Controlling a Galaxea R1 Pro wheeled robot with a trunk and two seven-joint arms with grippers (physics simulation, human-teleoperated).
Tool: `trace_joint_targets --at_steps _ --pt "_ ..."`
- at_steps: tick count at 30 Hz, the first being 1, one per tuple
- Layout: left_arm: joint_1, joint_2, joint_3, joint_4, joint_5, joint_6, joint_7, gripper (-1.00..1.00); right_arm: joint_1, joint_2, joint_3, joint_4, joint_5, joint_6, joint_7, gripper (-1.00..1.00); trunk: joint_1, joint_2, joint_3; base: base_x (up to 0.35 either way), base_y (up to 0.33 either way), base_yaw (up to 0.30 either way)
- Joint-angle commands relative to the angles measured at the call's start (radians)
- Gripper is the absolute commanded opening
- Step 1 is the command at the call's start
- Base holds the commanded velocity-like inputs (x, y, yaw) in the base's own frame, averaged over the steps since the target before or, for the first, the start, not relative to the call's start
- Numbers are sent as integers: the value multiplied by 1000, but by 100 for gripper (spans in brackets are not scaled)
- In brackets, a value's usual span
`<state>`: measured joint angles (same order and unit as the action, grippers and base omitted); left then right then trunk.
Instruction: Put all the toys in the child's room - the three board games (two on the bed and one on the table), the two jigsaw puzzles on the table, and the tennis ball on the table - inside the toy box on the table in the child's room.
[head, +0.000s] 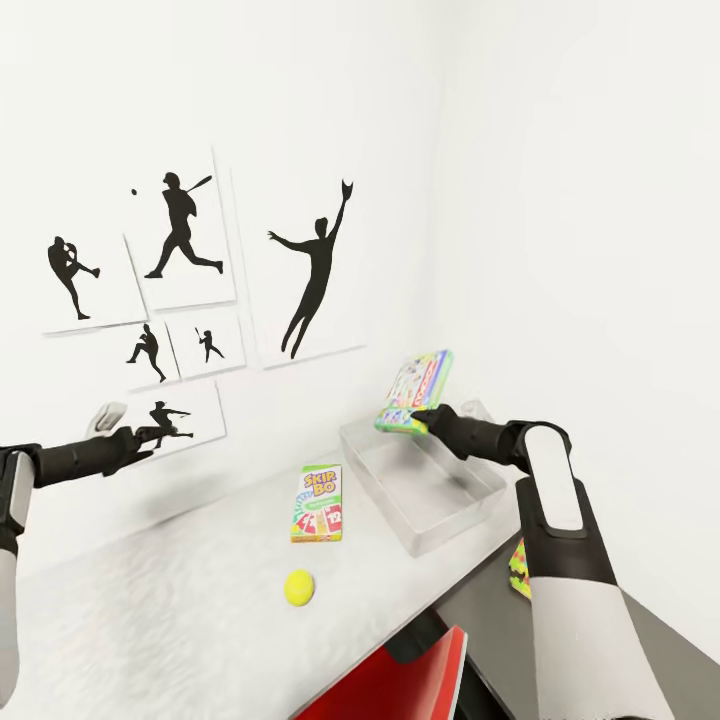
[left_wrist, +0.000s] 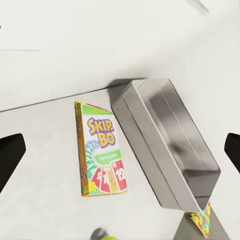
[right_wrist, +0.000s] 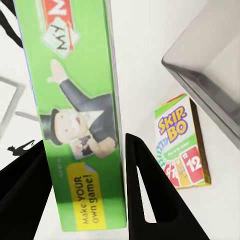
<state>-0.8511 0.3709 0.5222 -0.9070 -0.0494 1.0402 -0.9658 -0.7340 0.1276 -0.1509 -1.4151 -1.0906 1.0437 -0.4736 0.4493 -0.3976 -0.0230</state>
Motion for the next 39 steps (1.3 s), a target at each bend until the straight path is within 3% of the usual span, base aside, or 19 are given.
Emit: trace_joint_targets --at_steps 1,13,39 --pt "-2 0 1 0 -5 7 -7 100 -2 1 -2 -1 -11 4 -11 -100 1 -2 -2 0 0 0" --pt "-16 0 -4 -6 -3 7 -10 100 -73 2 -1 2 -12 4 -18 -100 1 -2 -2 0 0 0" --pt "-19 -3 -4 -6 -3 7 -11 100 -85 4 0 24 -13 4 -18 -100 1 -2 -11 0 0 0"
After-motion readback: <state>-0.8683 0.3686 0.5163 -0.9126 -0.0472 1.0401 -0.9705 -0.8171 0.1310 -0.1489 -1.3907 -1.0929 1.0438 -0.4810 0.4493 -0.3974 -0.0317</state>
